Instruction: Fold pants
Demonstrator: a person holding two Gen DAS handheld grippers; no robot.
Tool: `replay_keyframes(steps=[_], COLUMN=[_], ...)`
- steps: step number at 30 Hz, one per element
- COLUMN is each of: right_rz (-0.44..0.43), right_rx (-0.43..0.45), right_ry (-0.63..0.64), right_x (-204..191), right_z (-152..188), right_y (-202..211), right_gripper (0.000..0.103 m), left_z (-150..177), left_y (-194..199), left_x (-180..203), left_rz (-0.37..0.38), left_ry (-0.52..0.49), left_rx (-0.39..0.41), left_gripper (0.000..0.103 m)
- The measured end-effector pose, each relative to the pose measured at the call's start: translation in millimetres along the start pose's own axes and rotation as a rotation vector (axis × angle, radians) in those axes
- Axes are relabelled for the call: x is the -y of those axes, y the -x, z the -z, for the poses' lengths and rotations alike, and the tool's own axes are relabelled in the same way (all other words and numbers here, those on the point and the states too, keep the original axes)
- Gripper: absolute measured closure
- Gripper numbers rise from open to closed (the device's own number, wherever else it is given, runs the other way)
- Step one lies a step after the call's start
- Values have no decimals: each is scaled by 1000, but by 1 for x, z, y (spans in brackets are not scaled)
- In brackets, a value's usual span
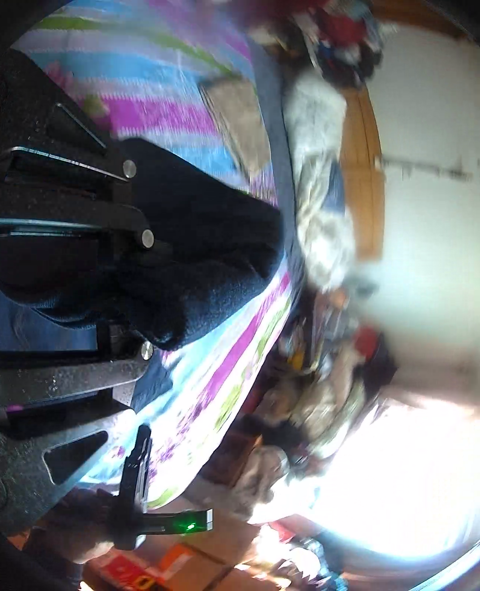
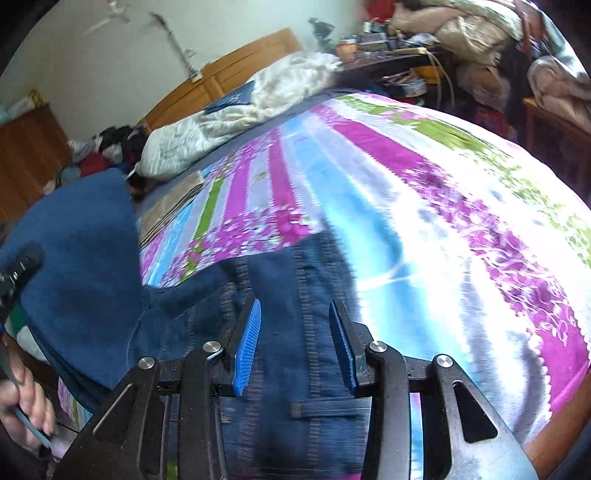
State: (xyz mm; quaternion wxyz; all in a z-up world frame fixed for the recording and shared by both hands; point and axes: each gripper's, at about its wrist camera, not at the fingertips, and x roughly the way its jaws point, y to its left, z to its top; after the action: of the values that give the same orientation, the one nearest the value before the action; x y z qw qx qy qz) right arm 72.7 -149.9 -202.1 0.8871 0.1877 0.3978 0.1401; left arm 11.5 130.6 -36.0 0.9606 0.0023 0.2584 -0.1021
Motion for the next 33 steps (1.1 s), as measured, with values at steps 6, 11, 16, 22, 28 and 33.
replay_keyframes(steps=[6,11,16,22,28,33], right_rz=[0,-130,-268,-236,-235,-258], right_rx=[-46,-85,-76,-66,-63,-58], right_ry=[-108,-85,-95,-144,-109,-30], right_x=[65,67,60,86,91,70], right_z=[23,27,11,6,4,-4], right_y=[3,3,8,2,9,21], right_gripper=[60,54,52,52,52,52], left_z=[65,105,76,125,123,112], left_y=[-85,-105,-100,-139,-131,-97], left_x=[115,135,144,190,194,170], left_rz=[147,134,96,85,55,98], left_ry=[-225,-284,-279,-475,-448,-346], left_rx=[-222,-325,-271,-387,-374,-379], left_gripper=[87,87,87,76,56,38])
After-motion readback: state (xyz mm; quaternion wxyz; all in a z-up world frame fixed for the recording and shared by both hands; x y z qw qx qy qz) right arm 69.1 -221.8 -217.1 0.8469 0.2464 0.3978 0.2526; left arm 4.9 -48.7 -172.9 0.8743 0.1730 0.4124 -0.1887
